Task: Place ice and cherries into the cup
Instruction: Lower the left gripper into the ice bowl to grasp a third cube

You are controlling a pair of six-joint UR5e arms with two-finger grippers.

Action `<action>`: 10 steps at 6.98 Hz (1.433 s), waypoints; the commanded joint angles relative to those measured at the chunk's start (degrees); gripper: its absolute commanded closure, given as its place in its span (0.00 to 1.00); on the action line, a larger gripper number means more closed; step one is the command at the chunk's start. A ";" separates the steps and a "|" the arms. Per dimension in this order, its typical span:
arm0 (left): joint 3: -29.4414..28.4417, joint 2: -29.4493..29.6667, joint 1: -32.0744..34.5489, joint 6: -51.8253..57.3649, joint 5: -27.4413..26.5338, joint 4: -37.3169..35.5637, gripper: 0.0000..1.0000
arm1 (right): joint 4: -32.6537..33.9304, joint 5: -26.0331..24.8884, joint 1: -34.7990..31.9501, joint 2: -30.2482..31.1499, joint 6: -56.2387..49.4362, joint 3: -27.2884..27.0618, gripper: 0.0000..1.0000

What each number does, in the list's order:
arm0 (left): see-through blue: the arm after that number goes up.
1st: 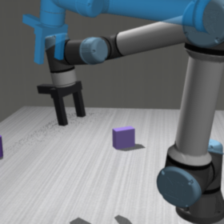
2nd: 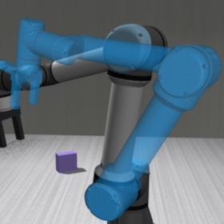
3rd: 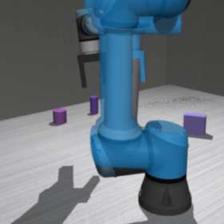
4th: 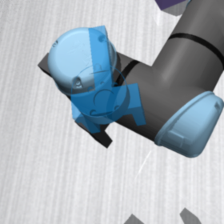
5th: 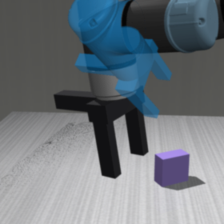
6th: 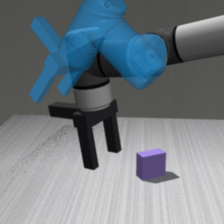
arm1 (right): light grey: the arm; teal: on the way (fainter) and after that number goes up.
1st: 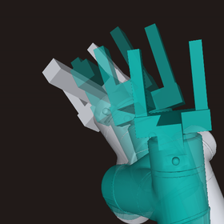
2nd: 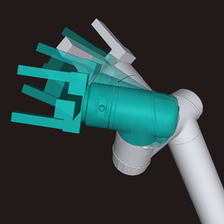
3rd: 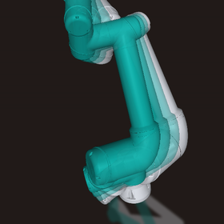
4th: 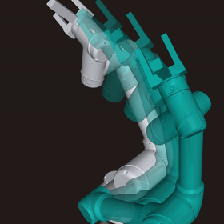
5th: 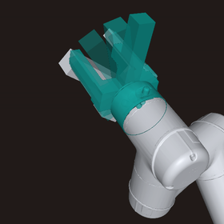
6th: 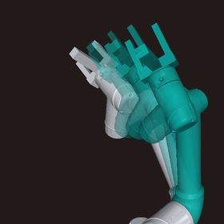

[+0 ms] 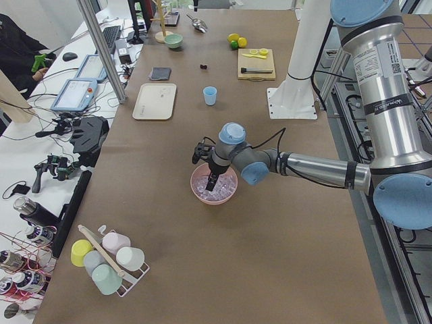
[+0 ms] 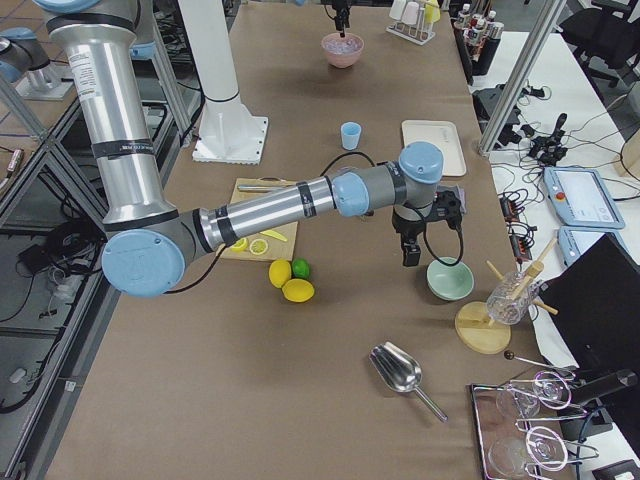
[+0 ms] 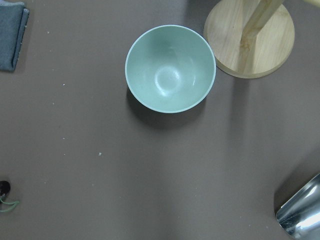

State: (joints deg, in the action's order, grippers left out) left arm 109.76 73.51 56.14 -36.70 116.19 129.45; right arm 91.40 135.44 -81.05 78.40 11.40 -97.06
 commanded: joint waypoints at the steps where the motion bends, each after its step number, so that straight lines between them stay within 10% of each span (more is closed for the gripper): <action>1: -0.16 -0.13 -1.64 -0.04 -0.09 0.01 0.21 | -0.08 0.00 0.01 -0.01 0.03 0.12 0.00; 10: -1.21 -2.06 -4.02 -0.04 -0.09 0.10 0.33 | 0.00 0.00 -0.34 -0.09 0.03 -0.15 0.00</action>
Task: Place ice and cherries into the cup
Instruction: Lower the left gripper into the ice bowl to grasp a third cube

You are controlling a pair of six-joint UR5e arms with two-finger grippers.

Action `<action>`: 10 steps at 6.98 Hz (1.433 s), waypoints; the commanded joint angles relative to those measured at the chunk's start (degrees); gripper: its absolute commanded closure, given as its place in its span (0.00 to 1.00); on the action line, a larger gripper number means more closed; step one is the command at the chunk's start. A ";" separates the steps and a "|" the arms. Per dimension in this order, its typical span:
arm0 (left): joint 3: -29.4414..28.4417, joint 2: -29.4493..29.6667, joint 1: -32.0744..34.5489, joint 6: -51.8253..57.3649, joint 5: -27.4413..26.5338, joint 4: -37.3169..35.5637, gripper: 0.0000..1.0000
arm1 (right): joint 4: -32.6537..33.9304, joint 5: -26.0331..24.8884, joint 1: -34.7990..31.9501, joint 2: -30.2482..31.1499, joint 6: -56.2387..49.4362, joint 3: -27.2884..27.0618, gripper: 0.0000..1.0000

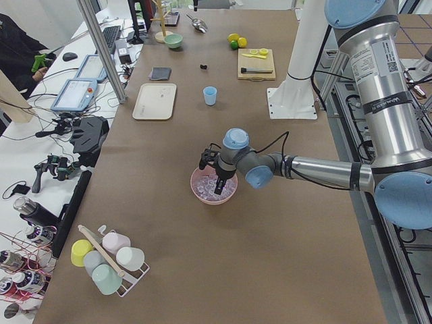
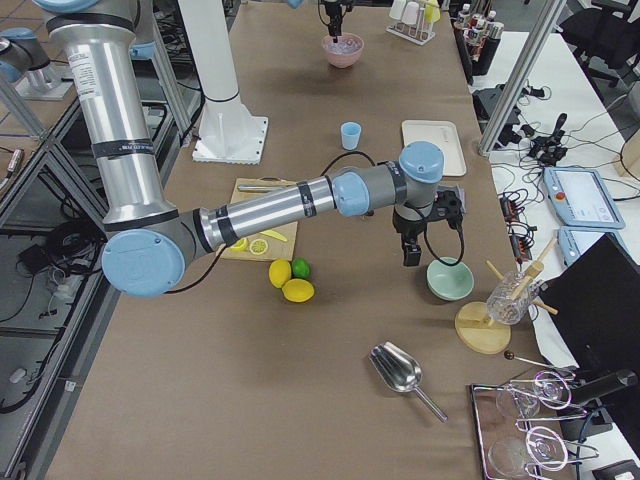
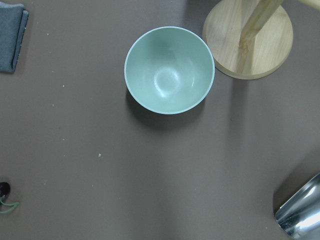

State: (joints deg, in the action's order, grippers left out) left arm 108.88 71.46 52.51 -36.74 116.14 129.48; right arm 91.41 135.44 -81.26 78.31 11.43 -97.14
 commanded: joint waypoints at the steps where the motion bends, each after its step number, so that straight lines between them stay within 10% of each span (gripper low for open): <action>1: -0.42 -0.01 -0.82 0.00 -0.03 0.07 0.33 | 0.00 0.00 -0.13 0.00 0.00 -0.07 0.00; 10: -1.30 -0.18 -1.18 0.09 0.14 0.16 0.43 | -0.09 -0.09 -1.36 0.00 -0.09 -1.04 0.00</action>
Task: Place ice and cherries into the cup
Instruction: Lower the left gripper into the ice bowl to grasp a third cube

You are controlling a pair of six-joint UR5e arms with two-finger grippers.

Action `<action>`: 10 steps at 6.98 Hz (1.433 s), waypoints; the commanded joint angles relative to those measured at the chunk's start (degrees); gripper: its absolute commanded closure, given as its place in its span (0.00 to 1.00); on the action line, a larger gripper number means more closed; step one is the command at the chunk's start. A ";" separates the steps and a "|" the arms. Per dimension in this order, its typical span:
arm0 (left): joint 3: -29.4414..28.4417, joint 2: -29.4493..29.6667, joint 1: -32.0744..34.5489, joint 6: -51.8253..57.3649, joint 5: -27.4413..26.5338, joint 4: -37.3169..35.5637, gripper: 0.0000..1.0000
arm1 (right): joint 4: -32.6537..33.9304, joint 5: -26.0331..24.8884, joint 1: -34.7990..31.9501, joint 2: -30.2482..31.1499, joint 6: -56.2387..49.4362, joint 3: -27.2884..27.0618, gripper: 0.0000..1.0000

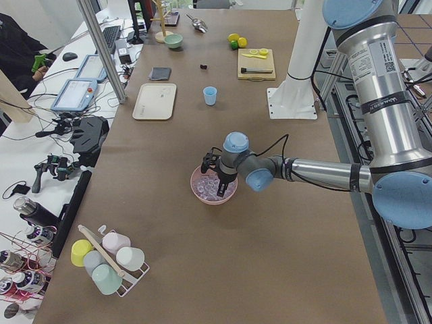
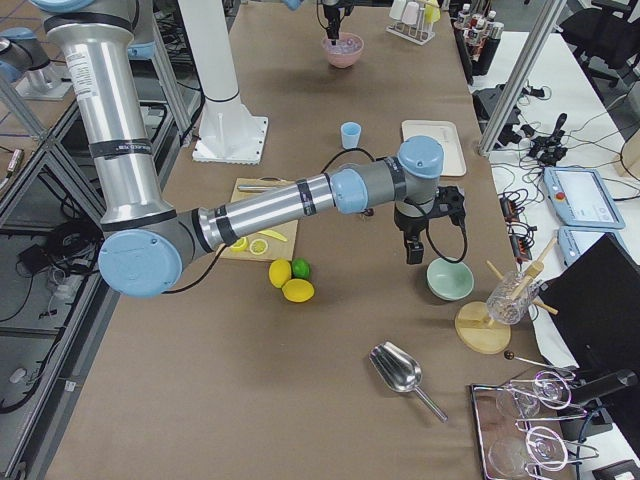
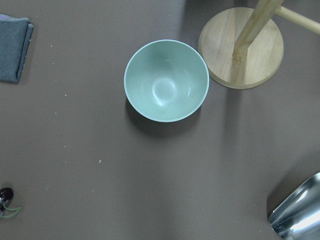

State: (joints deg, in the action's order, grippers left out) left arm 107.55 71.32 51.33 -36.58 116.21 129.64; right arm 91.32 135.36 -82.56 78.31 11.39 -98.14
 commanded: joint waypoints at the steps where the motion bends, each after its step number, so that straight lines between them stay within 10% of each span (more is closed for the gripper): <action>1: 0.12 -0.65 0.00 0.02 0.76 0.00 0.43 | 0.00 0.00 -0.06 0.00 -0.05 -0.04 0.00; 6: 0.20 -0.66 -0.79 -0.07 0.86 0.09 0.45 | 0.00 0.00 -0.41 0.00 0.04 -0.04 0.00; 10: 0.38 -1.01 -0.53 0.37 0.86 1.05 0.88 | 0.00 0.08 -0.41 -0.09 0.04 0.05 0.00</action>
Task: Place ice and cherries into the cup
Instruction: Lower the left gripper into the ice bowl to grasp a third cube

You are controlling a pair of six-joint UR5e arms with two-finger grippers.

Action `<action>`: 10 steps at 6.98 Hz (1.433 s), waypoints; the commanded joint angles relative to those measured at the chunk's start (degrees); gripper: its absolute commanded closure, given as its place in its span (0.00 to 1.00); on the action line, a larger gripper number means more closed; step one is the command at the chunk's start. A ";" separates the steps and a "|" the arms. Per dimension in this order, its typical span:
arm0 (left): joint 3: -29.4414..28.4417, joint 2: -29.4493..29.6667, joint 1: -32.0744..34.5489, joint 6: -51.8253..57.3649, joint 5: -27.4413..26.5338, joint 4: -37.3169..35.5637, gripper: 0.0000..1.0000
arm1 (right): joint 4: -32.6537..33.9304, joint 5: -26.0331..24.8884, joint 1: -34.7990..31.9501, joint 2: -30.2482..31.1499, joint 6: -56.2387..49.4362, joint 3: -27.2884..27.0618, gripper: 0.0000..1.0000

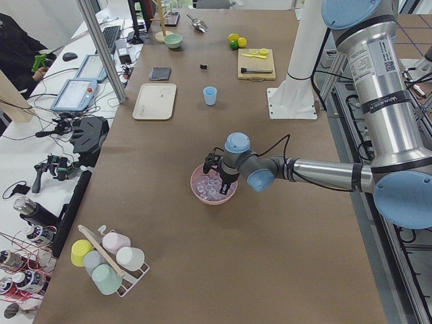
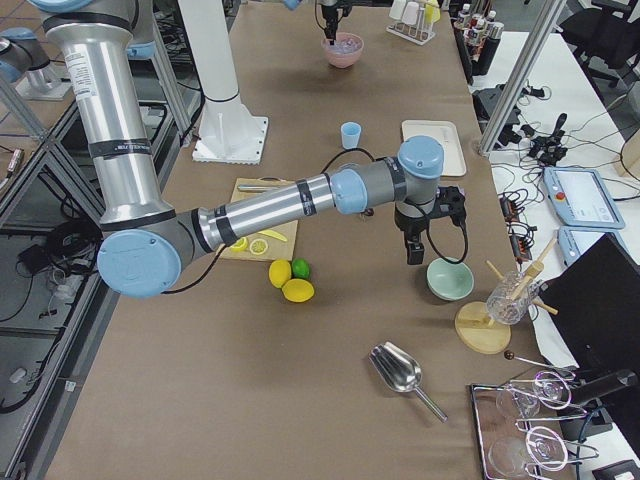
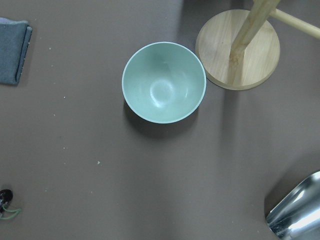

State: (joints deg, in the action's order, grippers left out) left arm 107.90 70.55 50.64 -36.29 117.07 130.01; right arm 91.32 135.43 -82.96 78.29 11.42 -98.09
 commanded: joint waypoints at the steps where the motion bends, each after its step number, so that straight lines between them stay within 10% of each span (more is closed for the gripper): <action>1: 0.47 -1.19 0.60 0.08 0.00 1.64 1.00 | 0.00 0.01 0.00 -0.07 0.01 0.00 0.00; 6: 6.19 -2.98 5.86 0.00 0.00 3.06 1.00 | 0.00 0.10 0.00 0.19 0.01 0.00 0.00; 10: 4.79 19.21 5.09 -11.29 -0.09 1.49 1.00 | 0.09 0.01 0.08 0.90 0.01 0.53 0.00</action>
State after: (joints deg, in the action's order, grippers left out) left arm 113.33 81.60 56.29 -41.53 117.02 132.55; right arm 91.37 135.42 -82.95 78.92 11.36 -97.70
